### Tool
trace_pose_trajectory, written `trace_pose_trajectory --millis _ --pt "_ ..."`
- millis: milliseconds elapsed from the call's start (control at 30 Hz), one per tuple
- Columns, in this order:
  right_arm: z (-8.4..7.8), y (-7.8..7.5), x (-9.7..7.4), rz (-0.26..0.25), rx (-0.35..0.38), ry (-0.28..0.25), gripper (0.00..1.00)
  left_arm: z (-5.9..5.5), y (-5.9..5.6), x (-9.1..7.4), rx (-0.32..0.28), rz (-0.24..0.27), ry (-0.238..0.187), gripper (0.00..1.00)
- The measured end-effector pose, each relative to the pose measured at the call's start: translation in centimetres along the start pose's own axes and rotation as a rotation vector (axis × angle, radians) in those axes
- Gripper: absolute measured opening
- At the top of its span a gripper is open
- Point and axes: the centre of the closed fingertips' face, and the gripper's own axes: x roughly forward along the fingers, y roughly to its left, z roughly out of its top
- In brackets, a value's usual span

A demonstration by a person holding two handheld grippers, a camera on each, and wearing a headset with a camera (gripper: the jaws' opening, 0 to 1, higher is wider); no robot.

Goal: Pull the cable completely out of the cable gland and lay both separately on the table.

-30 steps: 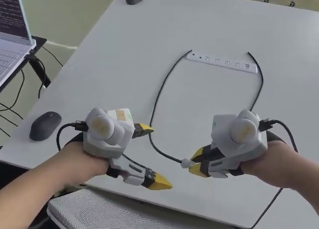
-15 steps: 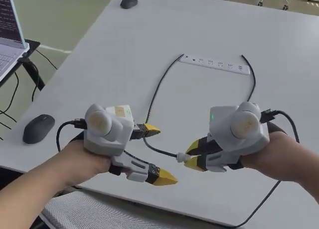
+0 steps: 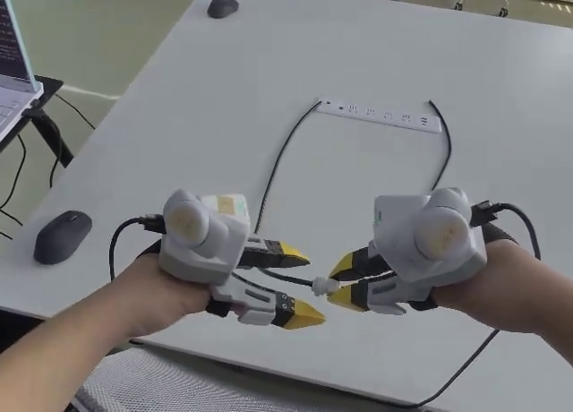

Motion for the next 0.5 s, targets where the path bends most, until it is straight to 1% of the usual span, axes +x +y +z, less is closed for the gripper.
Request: trace_pose_trajectory --millis 67,167,200,333,400,500 --pt "0.01 0.06 0.01 0.000 -0.005 0.000 0.07 0.01 -0.19 0.06 0.003 -0.009 0.000 0.45" --pt "-0.06 0.11 0.09 -0.001 -0.012 0.005 0.07 -0.14 -0.30 0.03 0.012 -0.023 0.006 0.33" --pt "-0.08 0.12 0.11 -0.002 -0.013 0.007 0.07 -0.14 -0.32 0.03 0.010 -0.025 0.005 0.31" --pt "0.04 0.24 0.21 -0.001 -0.028 0.008 0.07 0.00 -0.38 -0.01 0.015 -0.030 -0.001 0.27" --pt "0.05 0.21 0.21 -0.004 -0.037 0.009 0.06 0.12 -0.45 -0.02 0.007 -0.034 -0.010 0.27" --pt "0.12 0.22 0.18 -0.007 -0.046 0.007 0.06 0.02 -0.49 -0.02 0.009 -0.035 -0.005 0.25"
